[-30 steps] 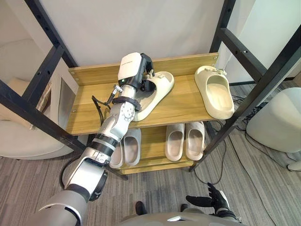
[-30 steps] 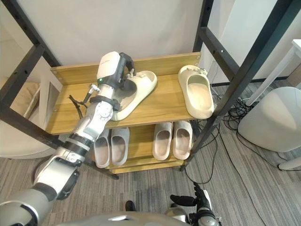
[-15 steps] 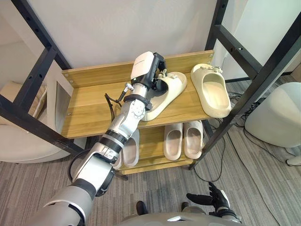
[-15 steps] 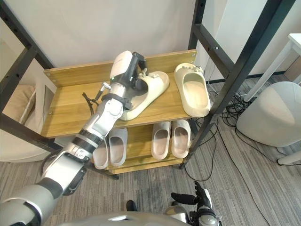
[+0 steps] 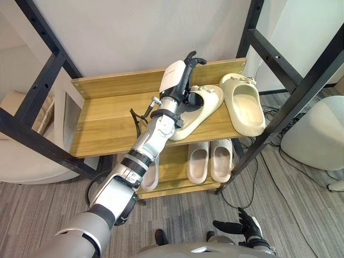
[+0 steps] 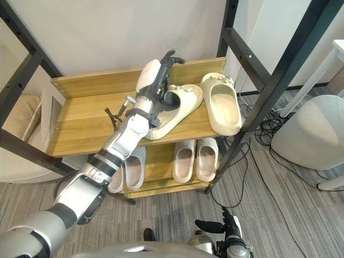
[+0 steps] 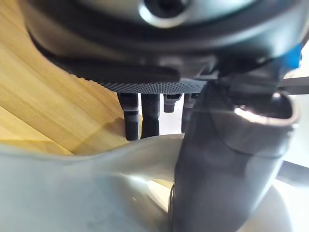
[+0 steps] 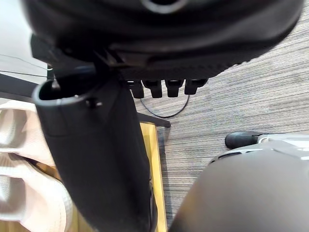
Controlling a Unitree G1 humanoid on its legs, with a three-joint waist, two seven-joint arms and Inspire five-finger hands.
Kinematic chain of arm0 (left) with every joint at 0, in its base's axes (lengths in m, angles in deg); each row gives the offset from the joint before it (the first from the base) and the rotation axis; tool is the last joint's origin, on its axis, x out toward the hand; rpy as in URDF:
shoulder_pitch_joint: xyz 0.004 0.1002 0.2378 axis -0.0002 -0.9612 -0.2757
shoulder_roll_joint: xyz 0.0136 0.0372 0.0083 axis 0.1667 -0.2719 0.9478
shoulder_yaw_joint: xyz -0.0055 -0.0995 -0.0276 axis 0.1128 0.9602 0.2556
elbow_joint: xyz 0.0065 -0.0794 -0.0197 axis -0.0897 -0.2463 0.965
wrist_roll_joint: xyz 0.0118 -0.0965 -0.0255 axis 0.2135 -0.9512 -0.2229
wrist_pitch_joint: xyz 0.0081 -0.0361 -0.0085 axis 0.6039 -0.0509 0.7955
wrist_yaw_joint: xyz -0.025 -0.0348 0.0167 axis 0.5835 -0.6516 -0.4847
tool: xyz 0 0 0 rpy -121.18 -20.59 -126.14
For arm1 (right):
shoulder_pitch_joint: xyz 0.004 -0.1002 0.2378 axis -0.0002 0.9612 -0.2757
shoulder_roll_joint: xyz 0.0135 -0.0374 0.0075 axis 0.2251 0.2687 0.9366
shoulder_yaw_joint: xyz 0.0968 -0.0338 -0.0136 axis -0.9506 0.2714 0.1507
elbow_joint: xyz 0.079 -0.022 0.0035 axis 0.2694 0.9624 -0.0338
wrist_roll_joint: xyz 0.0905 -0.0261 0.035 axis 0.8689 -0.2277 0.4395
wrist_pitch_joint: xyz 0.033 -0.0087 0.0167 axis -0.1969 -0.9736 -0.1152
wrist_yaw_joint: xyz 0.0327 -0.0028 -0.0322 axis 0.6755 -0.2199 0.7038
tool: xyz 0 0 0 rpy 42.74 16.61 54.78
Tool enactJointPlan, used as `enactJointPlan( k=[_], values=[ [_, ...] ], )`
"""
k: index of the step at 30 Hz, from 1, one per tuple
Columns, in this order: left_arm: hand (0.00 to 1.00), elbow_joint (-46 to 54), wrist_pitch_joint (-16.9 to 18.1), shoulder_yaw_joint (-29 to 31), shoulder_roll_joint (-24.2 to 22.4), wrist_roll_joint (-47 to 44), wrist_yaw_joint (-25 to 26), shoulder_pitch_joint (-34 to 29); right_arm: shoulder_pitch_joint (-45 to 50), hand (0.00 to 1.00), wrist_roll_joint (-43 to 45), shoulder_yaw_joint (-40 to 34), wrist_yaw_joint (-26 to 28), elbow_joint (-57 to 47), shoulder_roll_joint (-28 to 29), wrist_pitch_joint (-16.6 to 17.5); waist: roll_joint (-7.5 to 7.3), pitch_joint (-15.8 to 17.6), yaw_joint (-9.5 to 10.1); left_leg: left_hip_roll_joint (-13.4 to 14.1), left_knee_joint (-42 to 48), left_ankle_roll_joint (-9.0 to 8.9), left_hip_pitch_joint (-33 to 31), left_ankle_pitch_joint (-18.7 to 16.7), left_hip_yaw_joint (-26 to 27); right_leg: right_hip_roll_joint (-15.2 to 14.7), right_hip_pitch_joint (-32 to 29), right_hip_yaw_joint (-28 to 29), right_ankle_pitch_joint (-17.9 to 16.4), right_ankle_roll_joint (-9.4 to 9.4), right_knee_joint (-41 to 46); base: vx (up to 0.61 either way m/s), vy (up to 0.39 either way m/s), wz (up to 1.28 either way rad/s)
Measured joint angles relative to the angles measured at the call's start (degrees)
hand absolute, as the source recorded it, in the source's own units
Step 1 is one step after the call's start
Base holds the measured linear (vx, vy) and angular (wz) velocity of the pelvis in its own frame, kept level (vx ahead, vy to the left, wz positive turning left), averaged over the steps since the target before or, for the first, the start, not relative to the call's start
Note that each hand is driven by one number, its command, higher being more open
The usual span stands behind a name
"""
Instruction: Organize the slippers on the shoe rack
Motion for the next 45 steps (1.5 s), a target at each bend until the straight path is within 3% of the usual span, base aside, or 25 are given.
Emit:
enactJointPlan(
  k=[13, 26, 38, 45],
  values=[
    [1.0, 3.7, 0.7, 0.1, 0.7, 0.0, -1.1, -1.2, -0.1, 1.0, 0.0, 0.6, 0.1, 0.0, -0.1, 0.0, -0.12, 1.0, 0.27, 0.1, 0.0, -0.01, 0.0, 0.0, -0.6, 0.2, 0.4, -0.7, -0.3, -0.22, 0.1, -0.01, 0.0, 0.01],
    [1.0, 14.2, 1.5, 0.2, 2.2, -0.2, -1.1, -7.3, -0.1, 1.0, -0.1, 1.3, 0.3, 0.1, -0.5, -0.2, -0.04, 1.2, 0.54, 0.3, 0.1, -0.21, 0.1, 0.2, -1.2, 0.3, 0.2, -1.2, -1.1, -0.44, 1.3, -0.01, 0.0, 0.02],
    [1.0, 27.1, 2.8, 1.2, 2.4, -3.0, -1.1, -12.2, 0.0, 1.0, -0.2, 1.2, 0.3, 2.1, -1.2, -0.2, 0.99, 0.5, 2.3, 0.6, 0.0, -0.09, -0.1, 1.1, -2.4, 0.4, -0.9, -1.7, -2.3, -0.52, 4.2, -0.04, 0.0, 0.04],
    [1.0, 27.8, 3.2, 1.8, 2.4, -4.6, -0.9, -12.7, 0.1, 1.0, -0.2, 1.2, 0.3, 2.6, -1.5, -0.4, 1.37, 0.2, 3.06, 0.6, 0.0, 0.0, -0.8, 1.6, -2.9, 0.4, -1.6, -2.0, -2.3, -0.4, 4.7, -0.04, 0.008, 0.04]
  ],
)
